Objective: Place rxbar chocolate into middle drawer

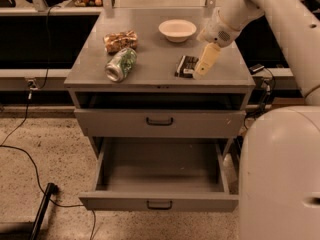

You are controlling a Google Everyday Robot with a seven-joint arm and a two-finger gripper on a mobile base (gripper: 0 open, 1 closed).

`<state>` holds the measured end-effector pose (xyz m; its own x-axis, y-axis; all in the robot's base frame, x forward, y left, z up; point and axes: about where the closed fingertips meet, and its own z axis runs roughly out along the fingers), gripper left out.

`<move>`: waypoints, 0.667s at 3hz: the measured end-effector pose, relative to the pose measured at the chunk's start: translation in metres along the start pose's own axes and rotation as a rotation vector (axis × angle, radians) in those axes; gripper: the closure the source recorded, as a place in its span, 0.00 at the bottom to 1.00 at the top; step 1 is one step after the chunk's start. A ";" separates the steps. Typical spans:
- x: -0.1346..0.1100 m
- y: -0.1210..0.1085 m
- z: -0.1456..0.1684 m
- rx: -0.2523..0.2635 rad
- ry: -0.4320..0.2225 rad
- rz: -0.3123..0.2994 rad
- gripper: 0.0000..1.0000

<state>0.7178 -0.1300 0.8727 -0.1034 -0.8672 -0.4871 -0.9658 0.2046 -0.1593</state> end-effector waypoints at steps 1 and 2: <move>0.007 -0.010 0.024 -0.017 -0.010 0.027 0.00; 0.014 -0.015 0.041 -0.046 -0.024 0.063 0.00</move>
Offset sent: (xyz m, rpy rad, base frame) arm 0.0381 -0.0056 -0.0478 0.0677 0.1103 -0.0452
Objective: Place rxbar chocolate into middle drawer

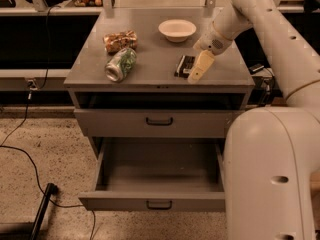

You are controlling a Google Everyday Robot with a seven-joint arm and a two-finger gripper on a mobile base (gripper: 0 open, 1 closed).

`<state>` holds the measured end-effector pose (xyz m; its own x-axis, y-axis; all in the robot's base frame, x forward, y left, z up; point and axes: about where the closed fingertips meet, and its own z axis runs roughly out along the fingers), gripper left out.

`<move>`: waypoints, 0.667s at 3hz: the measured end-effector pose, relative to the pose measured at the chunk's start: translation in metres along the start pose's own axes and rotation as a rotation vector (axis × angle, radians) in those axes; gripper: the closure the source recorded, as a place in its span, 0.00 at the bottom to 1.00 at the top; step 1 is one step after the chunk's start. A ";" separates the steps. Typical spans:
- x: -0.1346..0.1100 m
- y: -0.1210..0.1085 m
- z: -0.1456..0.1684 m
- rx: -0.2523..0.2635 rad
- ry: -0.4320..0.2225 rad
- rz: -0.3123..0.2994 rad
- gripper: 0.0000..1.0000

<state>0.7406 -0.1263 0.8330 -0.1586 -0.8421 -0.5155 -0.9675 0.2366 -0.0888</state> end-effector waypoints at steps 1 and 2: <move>0.002 0.000 0.012 -0.040 -0.021 0.046 0.07; -0.006 0.003 0.021 -0.084 -0.050 0.069 0.32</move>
Offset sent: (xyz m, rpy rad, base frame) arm 0.0067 0.0124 -0.0033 0.0917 0.1435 0.0004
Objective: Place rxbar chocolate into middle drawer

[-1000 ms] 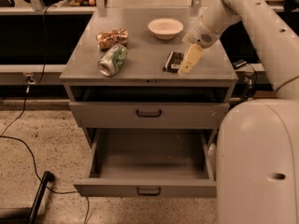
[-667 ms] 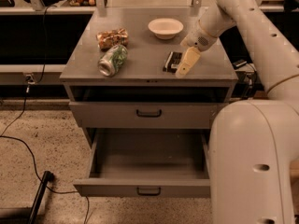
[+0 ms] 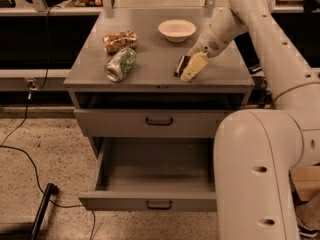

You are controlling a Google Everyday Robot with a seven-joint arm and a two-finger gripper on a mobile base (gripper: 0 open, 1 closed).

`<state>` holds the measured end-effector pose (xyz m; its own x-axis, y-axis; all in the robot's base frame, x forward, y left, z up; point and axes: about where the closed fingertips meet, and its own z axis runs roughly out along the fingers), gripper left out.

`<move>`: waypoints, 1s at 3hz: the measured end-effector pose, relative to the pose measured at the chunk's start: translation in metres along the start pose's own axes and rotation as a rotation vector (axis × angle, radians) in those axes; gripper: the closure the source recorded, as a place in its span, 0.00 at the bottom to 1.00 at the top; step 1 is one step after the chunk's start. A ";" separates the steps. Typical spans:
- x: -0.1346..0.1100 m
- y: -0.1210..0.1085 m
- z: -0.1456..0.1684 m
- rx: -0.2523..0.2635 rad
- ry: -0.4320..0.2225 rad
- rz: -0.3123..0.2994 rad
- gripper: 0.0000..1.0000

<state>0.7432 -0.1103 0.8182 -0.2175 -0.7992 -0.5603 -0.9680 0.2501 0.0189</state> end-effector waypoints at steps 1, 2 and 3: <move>-0.004 0.000 0.003 -0.014 -0.014 0.005 0.53; -0.006 0.001 -0.001 -0.014 -0.015 0.005 0.78; -0.006 0.001 -0.001 -0.015 -0.015 0.006 0.99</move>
Offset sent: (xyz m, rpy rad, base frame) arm -0.0015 0.0064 0.0172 0.0401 0.0275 0.0694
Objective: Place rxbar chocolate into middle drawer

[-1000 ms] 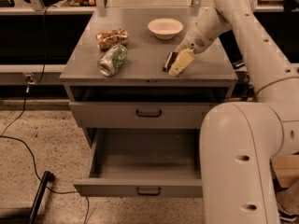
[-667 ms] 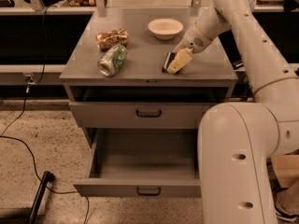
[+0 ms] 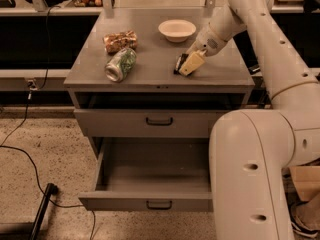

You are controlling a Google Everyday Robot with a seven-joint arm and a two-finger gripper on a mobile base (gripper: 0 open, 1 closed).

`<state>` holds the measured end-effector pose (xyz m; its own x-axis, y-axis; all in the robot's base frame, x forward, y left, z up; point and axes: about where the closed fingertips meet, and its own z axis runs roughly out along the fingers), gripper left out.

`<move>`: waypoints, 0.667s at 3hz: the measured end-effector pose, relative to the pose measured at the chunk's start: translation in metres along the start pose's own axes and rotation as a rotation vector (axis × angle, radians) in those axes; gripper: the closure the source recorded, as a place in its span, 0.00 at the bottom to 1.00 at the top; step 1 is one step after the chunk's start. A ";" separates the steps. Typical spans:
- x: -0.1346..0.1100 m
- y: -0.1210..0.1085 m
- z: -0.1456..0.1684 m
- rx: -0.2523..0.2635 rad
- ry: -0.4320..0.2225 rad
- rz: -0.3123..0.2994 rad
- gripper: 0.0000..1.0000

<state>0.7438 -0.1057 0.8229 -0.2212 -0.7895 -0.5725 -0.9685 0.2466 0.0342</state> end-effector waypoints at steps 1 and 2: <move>-0.002 0.012 -0.017 -0.047 -0.103 0.024 1.00; 0.001 0.028 -0.054 -0.048 -0.162 0.055 1.00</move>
Offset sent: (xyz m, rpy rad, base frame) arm -0.0966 -0.0582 0.0825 0.2095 0.0930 -0.0145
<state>0.7100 -0.1304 0.8676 -0.2563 -0.6741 -0.6928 -0.9607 0.2567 0.1057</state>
